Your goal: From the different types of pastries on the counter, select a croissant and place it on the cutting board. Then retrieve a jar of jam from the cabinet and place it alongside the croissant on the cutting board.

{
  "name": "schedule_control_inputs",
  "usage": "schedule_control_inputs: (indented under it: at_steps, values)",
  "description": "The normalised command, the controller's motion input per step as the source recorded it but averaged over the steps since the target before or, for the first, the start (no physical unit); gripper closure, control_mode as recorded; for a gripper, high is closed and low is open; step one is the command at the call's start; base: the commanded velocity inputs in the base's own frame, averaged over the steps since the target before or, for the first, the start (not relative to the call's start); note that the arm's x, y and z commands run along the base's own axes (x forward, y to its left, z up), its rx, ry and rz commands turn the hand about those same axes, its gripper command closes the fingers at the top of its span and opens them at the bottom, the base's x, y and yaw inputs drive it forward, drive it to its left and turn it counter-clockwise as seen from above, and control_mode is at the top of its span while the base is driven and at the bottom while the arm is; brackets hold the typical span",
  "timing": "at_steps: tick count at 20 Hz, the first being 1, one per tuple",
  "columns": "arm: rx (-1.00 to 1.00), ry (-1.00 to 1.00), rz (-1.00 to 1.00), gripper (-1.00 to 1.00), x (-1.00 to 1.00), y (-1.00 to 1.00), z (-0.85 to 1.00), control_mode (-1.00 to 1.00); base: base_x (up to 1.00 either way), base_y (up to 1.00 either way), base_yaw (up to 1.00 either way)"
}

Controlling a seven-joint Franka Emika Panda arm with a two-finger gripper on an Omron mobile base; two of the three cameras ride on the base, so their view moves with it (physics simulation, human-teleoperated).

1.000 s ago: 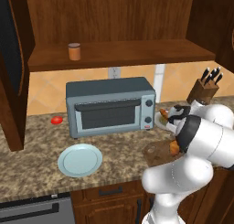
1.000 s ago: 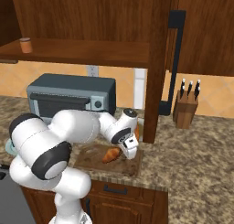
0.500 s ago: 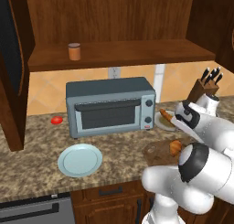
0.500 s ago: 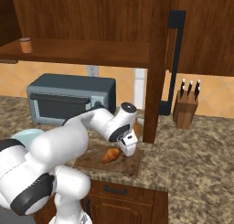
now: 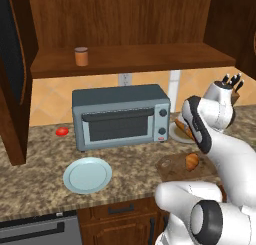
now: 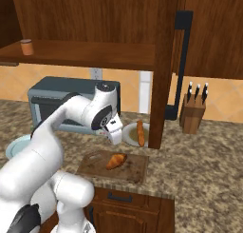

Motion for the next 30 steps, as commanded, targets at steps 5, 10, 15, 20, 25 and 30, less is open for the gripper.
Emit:
schedule_control_inputs:
  at_steps: [5,10,15,20,25,30]
  values:
    - [-0.06,-0.09,0.18,-1.00,-0.15,0.35,0.80,-1.00,0.00,0.00,0.00]
    - [-0.02,-0.17,0.44,-1.00,-0.01,0.19,0.33,-1.00,0.00,0.00,0.00]
    - [-0.12,-0.19,0.55,-1.00,-0.13,0.30,0.07,-1.00,0.00,0.00,0.00]
    - [-0.30,0.00,0.44,-1.00,0.00,0.79,0.65,-1.00,0.00,0.00,0.00]
    - [-0.22,0.00,0.35,-1.00,0.00,0.67,1.00,-1.00,0.00,0.00,0.00]
    - [0.03,-0.21,0.39,-1.00,0.00,0.14,0.51,-1.00,0.00,0.00,0.00]
